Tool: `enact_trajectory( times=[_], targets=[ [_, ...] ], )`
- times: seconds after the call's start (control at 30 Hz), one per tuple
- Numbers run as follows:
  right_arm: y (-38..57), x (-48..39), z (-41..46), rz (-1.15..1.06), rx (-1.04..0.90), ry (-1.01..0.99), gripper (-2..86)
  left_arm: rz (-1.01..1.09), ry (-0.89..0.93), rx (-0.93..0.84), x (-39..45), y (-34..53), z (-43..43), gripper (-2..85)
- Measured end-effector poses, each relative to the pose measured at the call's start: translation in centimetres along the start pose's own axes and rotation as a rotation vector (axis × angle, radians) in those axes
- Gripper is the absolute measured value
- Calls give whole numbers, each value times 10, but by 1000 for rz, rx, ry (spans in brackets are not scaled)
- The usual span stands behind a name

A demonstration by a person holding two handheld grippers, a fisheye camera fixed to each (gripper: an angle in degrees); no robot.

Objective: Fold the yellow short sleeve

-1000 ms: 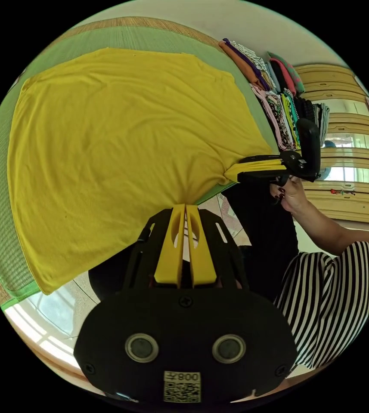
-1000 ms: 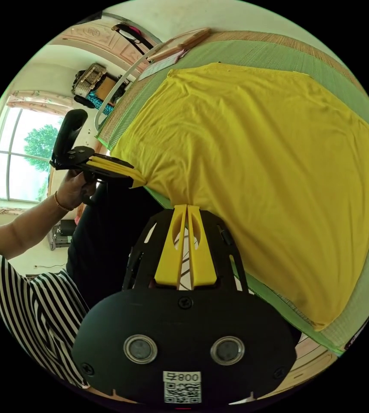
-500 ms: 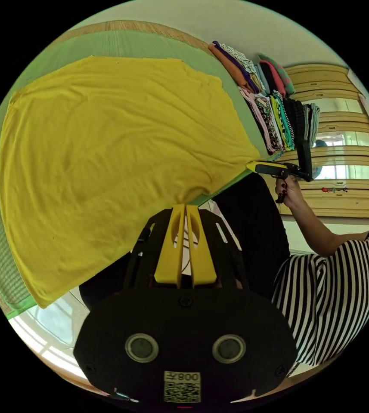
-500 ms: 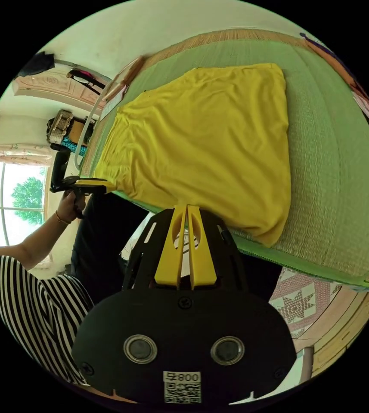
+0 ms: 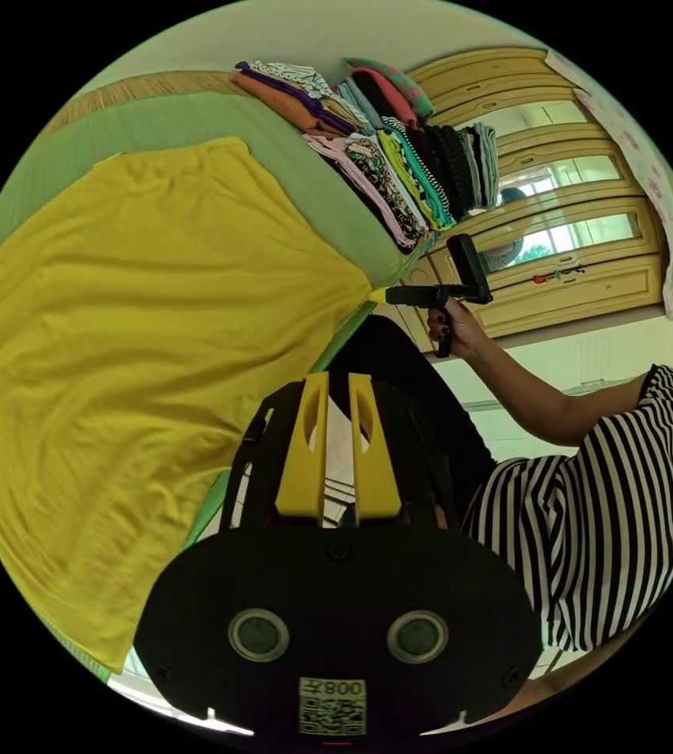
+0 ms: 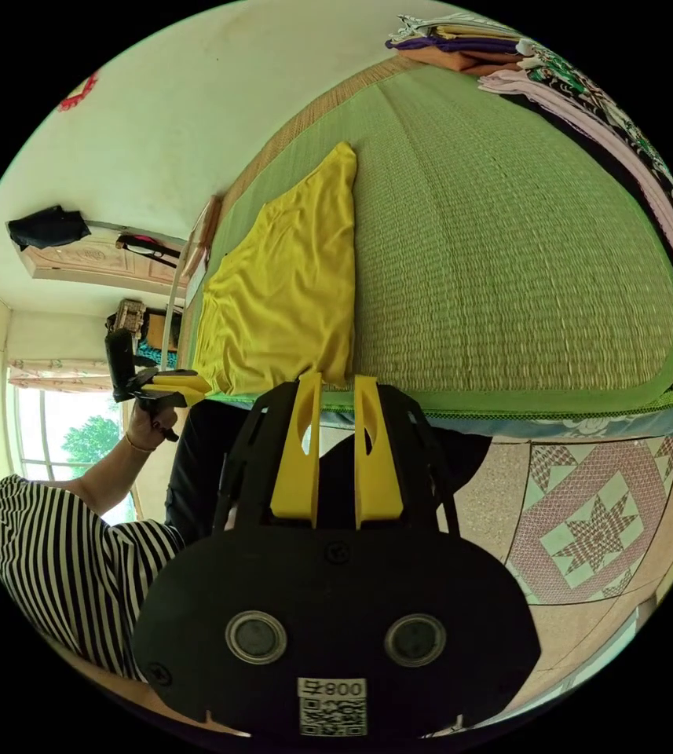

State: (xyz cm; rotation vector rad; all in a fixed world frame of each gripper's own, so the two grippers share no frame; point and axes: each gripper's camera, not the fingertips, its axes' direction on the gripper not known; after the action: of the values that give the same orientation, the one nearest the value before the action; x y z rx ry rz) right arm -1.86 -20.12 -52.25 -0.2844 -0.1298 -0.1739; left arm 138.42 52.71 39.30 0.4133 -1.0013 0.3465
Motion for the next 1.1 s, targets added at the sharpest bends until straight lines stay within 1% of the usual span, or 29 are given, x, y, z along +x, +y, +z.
enact_trajectory(
  times=[0.17, 0.27, 0.37, 0.47, 0.63, 0.73, 0.83, 0.93, 1.0, 1.03, 1.1],
  targets=[
    [15, 44, 11, -17, 22, -88, 33, 68, 5, -22, 58, -47, -7, 51],
    [20, 52, -1, -109, 49, -106, 21, 96, -1, -25, 90, -67, -15, 55],
    [23, 53, -10, -185, 60, -137, 14, 146, -53, -18, 129, -89, -23, 69],
    [25, 52, -11, -229, 71, -153, 12, 217, -133, -19, 174, -118, -26, 89],
    [24, 54, -4, -278, 80, -171, 10, 337, -343, -17, 252, -163, -26, 104],
    [20, 61, 7, -289, 66, -177, 10, 367, -480, -68, 280, -176, -19, 68],
    [15, 70, 19, -304, 46, -187, 11, 364, -569, -48, 296, -176, -28, 28],
    [8, 96, 18, -280, 105, -208, 15, 294, -521, 21, 294, -173, -55, 19],
    [-4, 137, 21, -190, 175, -261, 25, 219, -462, 75, 285, -171, -75, 16],
    [-8, 149, 24, -162, 184, -279, 32, 178, -406, 110, 278, -169, -88, 15],
    [-28, 194, 46, -53, 184, -387, 62, 119, -331, 150, 267, -166, -102, 15]
  ],
)
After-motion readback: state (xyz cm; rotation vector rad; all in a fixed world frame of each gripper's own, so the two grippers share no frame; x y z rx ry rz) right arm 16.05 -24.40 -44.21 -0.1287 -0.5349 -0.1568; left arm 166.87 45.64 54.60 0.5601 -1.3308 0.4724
